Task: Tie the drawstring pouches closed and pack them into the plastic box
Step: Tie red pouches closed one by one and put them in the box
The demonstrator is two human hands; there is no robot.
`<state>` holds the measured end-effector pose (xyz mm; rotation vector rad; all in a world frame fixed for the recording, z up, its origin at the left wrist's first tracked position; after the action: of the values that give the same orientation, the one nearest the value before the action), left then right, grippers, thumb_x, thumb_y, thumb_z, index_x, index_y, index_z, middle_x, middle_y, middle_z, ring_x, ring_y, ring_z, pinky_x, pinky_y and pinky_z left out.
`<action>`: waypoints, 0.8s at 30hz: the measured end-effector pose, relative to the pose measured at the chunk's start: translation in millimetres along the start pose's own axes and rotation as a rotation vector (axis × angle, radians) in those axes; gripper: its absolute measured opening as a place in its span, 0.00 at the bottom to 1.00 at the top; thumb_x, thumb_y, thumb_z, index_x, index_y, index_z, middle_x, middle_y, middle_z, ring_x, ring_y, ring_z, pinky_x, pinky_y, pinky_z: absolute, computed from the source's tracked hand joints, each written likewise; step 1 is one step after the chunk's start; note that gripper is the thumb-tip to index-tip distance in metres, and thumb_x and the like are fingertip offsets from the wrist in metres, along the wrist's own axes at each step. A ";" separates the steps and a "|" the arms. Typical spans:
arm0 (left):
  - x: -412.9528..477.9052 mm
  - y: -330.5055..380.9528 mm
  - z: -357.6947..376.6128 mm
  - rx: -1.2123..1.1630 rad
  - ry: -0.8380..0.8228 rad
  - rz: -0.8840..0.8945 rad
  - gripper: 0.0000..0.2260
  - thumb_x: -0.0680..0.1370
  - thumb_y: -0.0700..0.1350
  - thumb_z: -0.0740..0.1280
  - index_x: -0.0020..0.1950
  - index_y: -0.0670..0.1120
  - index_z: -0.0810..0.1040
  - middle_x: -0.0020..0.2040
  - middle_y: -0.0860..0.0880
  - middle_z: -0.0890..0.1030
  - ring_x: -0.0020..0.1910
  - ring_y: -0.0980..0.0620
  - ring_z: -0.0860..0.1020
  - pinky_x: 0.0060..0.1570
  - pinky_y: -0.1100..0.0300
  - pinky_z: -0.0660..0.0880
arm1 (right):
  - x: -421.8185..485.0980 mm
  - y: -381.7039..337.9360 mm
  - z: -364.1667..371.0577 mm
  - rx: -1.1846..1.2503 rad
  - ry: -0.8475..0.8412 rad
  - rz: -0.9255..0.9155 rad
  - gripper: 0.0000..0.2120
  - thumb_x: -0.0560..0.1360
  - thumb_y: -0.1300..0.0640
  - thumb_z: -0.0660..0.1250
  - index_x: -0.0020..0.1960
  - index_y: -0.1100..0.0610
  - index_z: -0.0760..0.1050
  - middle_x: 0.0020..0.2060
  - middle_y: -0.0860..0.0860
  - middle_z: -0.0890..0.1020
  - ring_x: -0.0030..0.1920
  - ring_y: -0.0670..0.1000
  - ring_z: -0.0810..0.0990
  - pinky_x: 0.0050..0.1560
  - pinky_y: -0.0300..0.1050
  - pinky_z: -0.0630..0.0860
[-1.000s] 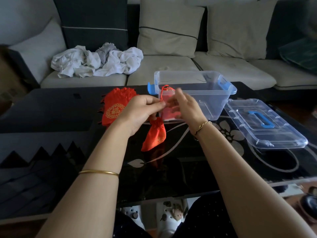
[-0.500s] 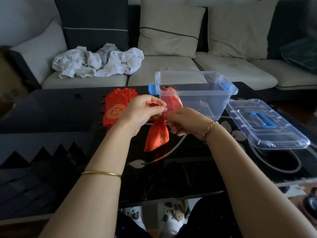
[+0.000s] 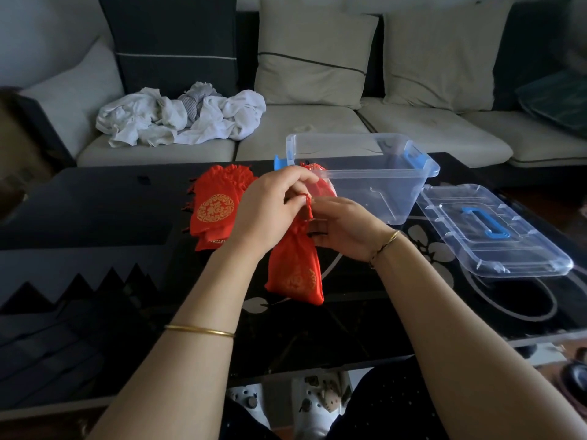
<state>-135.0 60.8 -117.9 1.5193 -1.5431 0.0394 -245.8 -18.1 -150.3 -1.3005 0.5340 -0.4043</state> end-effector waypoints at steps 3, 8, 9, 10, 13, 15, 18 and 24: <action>0.3 -1.6 -1.3 -0.032 0.023 -0.023 0.13 0.72 0.34 0.69 0.54 0.47 0.81 0.39 0.55 0.81 0.42 0.59 0.78 0.50 0.68 0.73 | 0.4 0.2 -1.4 0.016 0.013 -0.019 0.09 0.79 0.56 0.59 0.49 0.58 0.76 0.42 0.53 0.79 0.40 0.49 0.76 0.45 0.44 0.71; -2.9 -6.1 -6.9 -0.043 -0.020 -0.133 0.05 0.75 0.39 0.69 0.49 0.44 0.83 0.38 0.57 0.79 0.34 0.70 0.75 0.34 0.77 0.70 | 1.4 -2.7 -6.4 -0.078 0.169 -0.066 0.14 0.82 0.54 0.52 0.53 0.62 0.72 0.41 0.55 0.79 0.39 0.52 0.81 0.35 0.40 0.75; -3.3 -7.6 -8.5 -0.026 -0.027 -0.140 0.05 0.76 0.40 0.68 0.50 0.44 0.83 0.40 0.55 0.80 0.36 0.69 0.76 0.35 0.77 0.69 | 0.9 -3.3 -8.1 -0.115 0.203 -0.082 0.15 0.82 0.53 0.53 0.49 0.61 0.73 0.39 0.54 0.80 0.40 0.52 0.81 0.35 0.40 0.75; -3.5 -10.1 -10.1 0.000 -0.034 -0.151 0.06 0.77 0.41 0.67 0.50 0.43 0.83 0.42 0.53 0.82 0.39 0.65 0.77 0.38 0.75 0.71 | -0.5 -4.3 -10.2 -0.152 0.232 -0.093 0.15 0.81 0.53 0.53 0.44 0.60 0.73 0.38 0.54 0.80 0.40 0.52 0.81 0.35 0.40 0.75; -3.0 -25.8 -13.9 0.066 -0.009 -0.354 0.10 0.79 0.42 0.59 0.46 0.39 0.78 0.44 0.46 0.82 0.43 0.50 0.79 0.46 0.55 0.75 | -5.5 -3.7 -20.3 -0.307 0.323 -0.037 0.14 0.80 0.57 0.56 0.37 0.58 0.71 0.34 0.53 0.78 0.37 0.49 0.79 0.36 0.40 0.74; -3.0 -33.5 -13.2 -0.024 0.016 -0.546 0.11 0.78 0.39 0.56 0.45 0.36 0.75 0.45 0.44 0.82 0.43 0.49 0.78 0.45 0.52 0.73 | -5.8 2.3 -28.4 -0.510 0.410 0.062 0.14 0.78 0.61 0.58 0.35 0.60 0.70 0.32 0.54 0.76 0.33 0.47 0.78 0.32 0.37 0.74; -3.2 -23.9 -5.0 -0.420 0.043 -0.662 0.12 0.76 0.36 0.56 0.34 0.44 0.70 0.45 0.45 0.84 0.47 0.50 0.81 0.50 0.54 0.74 | 0.4 11.2 -30.7 -0.604 0.483 0.149 0.14 0.77 0.64 0.56 0.33 0.61 0.69 0.29 0.54 0.74 0.30 0.47 0.77 0.25 0.35 0.72; -5.0 -18.0 -1.5 -0.524 -0.081 -0.645 0.11 0.79 0.44 0.61 0.38 0.47 0.75 0.34 0.52 0.80 0.35 0.53 0.80 0.36 0.60 0.68 | -1.0 -0.9 -24.2 -0.387 0.541 -0.044 0.16 0.79 0.58 0.57 0.34 0.59 0.71 0.30 0.54 0.75 0.30 0.48 0.76 0.29 0.37 0.72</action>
<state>-120.9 61.4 -130.2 1.5163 -0.9492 -0.7447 -260.7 -37.0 -153.6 -1.5781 1.0784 -0.7226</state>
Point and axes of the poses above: each hand's wrist, its own x-axis towards the middle knuckle, its own z-axis out of the palm, y = z × x, the point moved 2 cm from there along x, towards the middle knuckle
